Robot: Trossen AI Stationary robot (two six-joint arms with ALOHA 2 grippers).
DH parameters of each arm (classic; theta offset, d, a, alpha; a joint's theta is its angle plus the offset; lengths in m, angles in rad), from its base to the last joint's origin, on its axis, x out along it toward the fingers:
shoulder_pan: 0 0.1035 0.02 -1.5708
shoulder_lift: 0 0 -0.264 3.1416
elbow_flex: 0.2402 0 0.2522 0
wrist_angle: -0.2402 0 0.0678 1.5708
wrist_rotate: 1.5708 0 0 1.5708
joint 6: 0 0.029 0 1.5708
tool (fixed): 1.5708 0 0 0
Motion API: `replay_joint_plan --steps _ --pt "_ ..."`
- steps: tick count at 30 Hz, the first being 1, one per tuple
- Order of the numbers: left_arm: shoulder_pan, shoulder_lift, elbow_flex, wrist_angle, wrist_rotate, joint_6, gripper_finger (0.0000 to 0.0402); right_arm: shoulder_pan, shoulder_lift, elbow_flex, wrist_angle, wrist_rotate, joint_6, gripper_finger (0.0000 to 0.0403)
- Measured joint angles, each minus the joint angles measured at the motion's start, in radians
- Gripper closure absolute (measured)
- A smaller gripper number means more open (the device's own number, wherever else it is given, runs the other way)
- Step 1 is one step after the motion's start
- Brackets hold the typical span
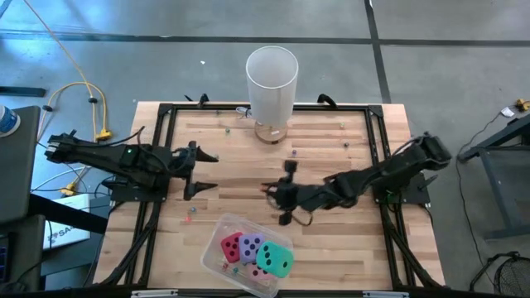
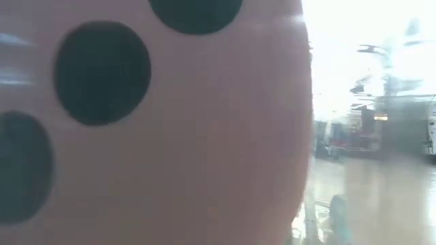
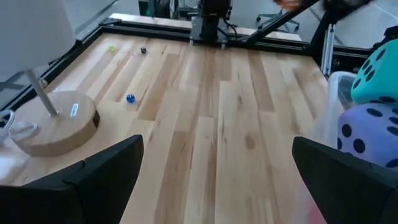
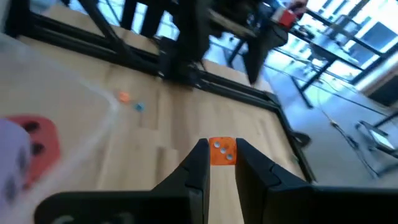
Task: Pick & Place Dice
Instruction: Put the small orange dice into the transparent bin
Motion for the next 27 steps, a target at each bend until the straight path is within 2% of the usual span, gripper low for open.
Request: replay_joint_plan --steps 11,15,19,24,27 --pt "-0.019 -0.023 -0.061 0.027 0.012 -0.051 0.0002 0.067 0.276 0.394 -0.059 -0.180 0.003 0.0367" --pt "-0.037 -0.026 -0.061 0.025 0.067 -0.068 0.0002 0.074 0.354 0.502 -0.103 -0.211 0.059 0.0367" --pt "-0.067 -0.026 -0.061 0.024 0.112 -0.069 0.0002 0.069 0.422 0.565 -0.129 -0.258 0.128 0.0367" --pt "-0.107 -0.026 -0.061 0.024 0.112 -0.076 0.0002 0.068 0.466 0.570 -0.131 -0.400 0.168 0.0367" --pt "-0.133 -0.026 -0.061 0.024 0.113 -0.101 0.0002 0.069 0.474 0.570 -0.120 -0.408 0.210 0.0367"
